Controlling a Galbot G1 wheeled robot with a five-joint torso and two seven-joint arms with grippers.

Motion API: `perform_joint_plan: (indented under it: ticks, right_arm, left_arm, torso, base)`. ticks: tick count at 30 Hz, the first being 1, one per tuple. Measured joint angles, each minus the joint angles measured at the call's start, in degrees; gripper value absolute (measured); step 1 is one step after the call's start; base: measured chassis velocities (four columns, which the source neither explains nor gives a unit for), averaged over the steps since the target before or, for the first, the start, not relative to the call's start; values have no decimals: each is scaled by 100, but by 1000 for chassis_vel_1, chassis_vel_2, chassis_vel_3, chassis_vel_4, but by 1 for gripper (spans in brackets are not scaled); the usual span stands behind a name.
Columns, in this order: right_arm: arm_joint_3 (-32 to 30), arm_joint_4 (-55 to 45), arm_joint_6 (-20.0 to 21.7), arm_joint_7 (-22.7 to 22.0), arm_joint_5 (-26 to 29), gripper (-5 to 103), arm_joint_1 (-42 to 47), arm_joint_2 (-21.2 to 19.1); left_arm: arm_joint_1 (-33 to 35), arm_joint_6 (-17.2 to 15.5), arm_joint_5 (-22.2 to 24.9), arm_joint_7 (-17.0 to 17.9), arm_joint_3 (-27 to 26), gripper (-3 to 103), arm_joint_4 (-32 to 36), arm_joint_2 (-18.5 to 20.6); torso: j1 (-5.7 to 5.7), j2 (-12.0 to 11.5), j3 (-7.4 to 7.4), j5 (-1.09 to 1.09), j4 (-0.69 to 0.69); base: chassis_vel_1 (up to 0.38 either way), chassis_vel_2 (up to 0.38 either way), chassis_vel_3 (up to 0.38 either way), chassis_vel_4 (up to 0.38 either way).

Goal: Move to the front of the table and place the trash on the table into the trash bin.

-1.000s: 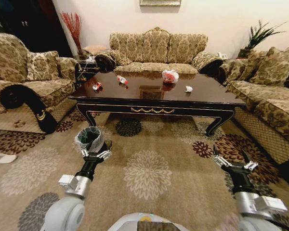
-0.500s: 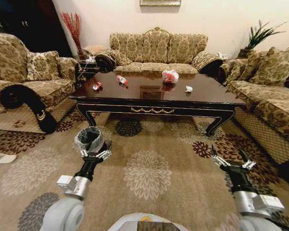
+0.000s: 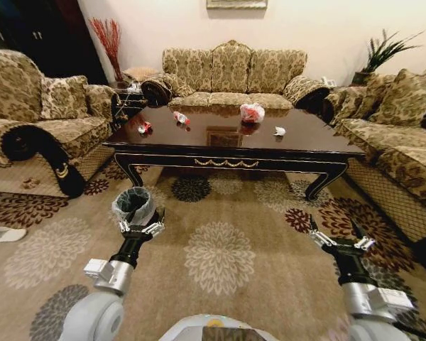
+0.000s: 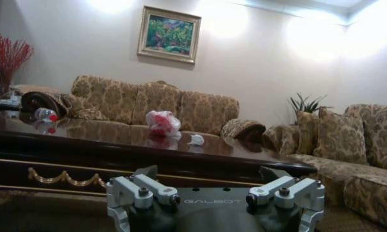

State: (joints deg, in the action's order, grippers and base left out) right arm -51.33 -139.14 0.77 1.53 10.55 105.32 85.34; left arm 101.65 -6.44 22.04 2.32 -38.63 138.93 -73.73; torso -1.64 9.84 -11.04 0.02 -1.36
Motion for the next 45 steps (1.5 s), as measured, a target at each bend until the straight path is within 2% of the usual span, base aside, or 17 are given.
perform_joint_plan:
  ticks: [9, 11, 15, 45]
  right_arm:
    - [41, -27, -1, -1, -66, 100, 7, -4]
    - [62, -42, 0, -1, -90, 100, 7, -3]
    - [79, -43, 1, -1, -125, 100, 10, 0]
    - [118, -19, -51, -41, -142, 100, 57, 26]
  left_arm:
    - [21, 20, -2, -8, -21, 100, 31, -26]
    - [33, 29, -3, -8, -33, 100, 40, -39]
    - [49, 45, -3, -13, -46, 100, 41, -53]
    - [37, 62, -16, -49, -20, 100, -90, -32]
  torso:
    - [0, 0, 0, 0, 0]
    - [-1, 0, 0, -8, 0]
    - [0, 0, 0, 1, 0]
    - [0, 0, 0, -2, 1]
  base:
    - [168, 193, -186, -172]
    - [148, 174, -148, -137]
    - [122, 130, -125, -123]
    - [198, 198, -199, -194]
